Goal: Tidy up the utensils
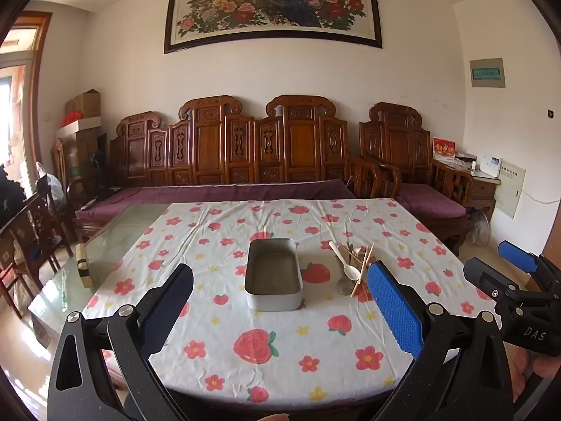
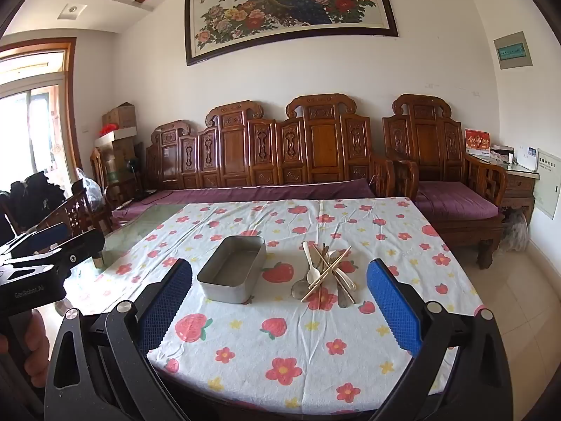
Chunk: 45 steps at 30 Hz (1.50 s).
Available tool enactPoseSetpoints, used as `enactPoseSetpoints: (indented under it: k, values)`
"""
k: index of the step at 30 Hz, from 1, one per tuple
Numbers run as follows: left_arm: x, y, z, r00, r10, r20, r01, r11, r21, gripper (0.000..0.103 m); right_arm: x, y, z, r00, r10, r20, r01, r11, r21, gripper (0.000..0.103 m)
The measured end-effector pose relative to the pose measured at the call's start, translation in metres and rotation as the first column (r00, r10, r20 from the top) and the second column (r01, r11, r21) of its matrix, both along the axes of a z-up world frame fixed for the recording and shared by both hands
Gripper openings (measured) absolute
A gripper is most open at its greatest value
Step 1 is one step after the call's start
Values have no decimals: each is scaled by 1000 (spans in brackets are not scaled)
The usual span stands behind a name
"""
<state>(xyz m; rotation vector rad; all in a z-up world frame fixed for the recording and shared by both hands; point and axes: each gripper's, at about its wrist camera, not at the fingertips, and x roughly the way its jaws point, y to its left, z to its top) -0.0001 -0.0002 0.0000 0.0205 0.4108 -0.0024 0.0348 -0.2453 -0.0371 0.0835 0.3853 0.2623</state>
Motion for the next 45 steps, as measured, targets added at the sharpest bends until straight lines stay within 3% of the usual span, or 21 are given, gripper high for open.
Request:
enactPoseSetpoints:
  k: [45]
  values:
    - [0,0,0,1000,1,8,-1,1000,0,96,-3,-1,3,1000,-1,5,1,1000,7,100]
